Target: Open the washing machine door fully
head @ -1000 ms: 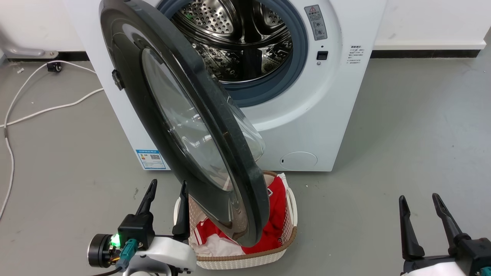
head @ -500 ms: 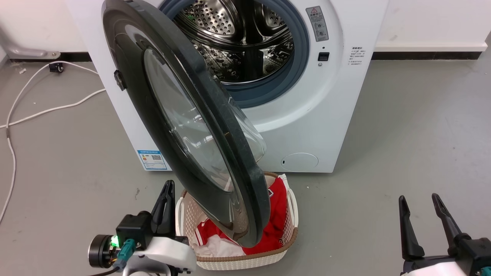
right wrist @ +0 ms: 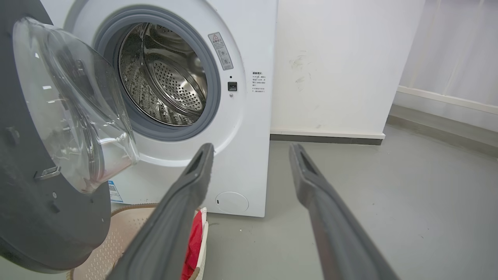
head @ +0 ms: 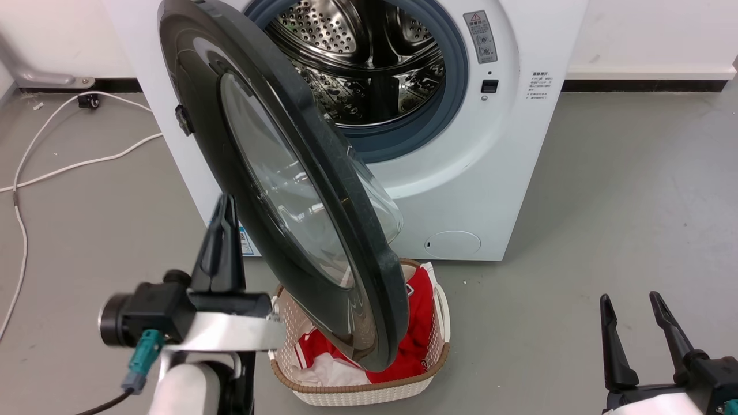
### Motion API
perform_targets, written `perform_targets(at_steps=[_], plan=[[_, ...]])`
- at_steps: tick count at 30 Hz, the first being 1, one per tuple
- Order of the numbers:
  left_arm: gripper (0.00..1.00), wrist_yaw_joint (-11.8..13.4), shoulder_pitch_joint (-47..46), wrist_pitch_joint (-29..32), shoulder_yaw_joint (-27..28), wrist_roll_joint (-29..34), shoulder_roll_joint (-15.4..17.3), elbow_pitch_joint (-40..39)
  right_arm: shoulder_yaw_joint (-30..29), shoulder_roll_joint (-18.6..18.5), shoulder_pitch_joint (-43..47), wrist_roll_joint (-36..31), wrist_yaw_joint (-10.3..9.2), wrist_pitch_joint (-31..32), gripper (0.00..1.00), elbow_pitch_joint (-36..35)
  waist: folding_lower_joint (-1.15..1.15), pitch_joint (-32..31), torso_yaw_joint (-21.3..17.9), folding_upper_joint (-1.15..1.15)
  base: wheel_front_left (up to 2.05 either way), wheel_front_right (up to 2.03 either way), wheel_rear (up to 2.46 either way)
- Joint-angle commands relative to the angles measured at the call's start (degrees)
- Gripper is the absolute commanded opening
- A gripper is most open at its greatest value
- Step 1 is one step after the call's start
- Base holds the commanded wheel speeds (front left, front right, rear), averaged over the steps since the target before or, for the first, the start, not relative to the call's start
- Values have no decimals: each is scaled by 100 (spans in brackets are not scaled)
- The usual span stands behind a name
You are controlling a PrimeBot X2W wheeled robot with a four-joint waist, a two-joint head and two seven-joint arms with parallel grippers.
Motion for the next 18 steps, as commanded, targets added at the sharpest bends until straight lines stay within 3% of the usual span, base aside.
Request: perform_targets(at_steps=[1,11,18], plan=[[0,5,-88,-14,-12,0,5,-159,-4,20,22,28,-4,22,100,-15,0,4,1,0,0,0,0],[0,117,-390,-13,-213,137,6,-1861,-13,20,7,18,-4,54,100,-19,0,9,-24,0,0,0,0],[0,87,-377,-11,-662,148,6,-2756,-37,20,43,28,-4,58,100,-26,0,5,-30,0,0,0,0]])
